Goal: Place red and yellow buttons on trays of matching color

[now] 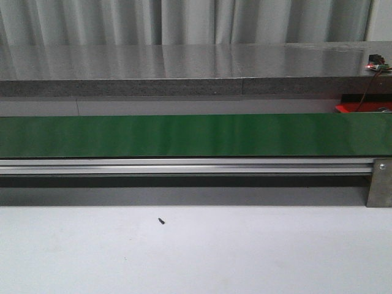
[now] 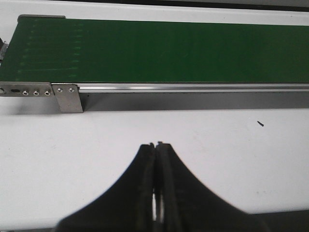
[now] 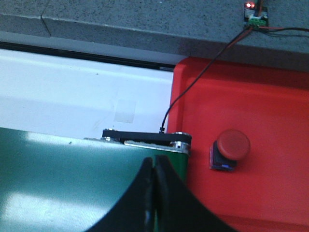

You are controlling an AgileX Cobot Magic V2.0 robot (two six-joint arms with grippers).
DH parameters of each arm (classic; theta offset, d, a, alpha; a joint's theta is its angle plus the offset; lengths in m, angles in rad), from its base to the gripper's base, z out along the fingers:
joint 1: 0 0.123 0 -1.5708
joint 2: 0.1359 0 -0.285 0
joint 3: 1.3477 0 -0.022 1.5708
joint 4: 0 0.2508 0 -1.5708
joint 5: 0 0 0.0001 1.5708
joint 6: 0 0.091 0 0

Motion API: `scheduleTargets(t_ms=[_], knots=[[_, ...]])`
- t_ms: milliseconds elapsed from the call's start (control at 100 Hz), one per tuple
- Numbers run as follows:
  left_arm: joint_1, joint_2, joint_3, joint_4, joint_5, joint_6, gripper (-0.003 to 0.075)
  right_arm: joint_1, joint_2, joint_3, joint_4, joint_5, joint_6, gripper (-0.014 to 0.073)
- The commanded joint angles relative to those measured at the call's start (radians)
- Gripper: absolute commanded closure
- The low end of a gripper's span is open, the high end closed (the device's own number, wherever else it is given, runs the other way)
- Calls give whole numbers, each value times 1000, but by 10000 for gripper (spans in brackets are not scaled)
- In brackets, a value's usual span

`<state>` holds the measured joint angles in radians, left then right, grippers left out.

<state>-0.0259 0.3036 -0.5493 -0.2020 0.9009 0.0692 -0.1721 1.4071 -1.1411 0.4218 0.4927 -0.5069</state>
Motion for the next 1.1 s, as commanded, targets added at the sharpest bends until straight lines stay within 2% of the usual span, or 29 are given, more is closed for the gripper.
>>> scheduleTargets(t_ms=[0,160,470,570,690,790,1090], knots=[[-7,10,-25,-11,-59,-1,740,-1,-105,62,23,-105,2,652],[-7,10,-25,-11,-59,-1,740,-1,-218,196,23,-119,2,652],[-7,10,-25,-11,-59,-1,740,-1,-413,351,25,-92,15,652],[-7,10,-25,-11,-59,-1,740,29,-477,380,-38,-77,126,652],[-7,10,-25,-11,-59,-1,740,62,-547,402,-266,-63,403,652],[-7,10,-25,-11,-59,-1,740,80,-592,419,-405,-43,545,652],[-7,10,-25,-11,-59,-1,740,94,-741,516,-422,62,564,652]])
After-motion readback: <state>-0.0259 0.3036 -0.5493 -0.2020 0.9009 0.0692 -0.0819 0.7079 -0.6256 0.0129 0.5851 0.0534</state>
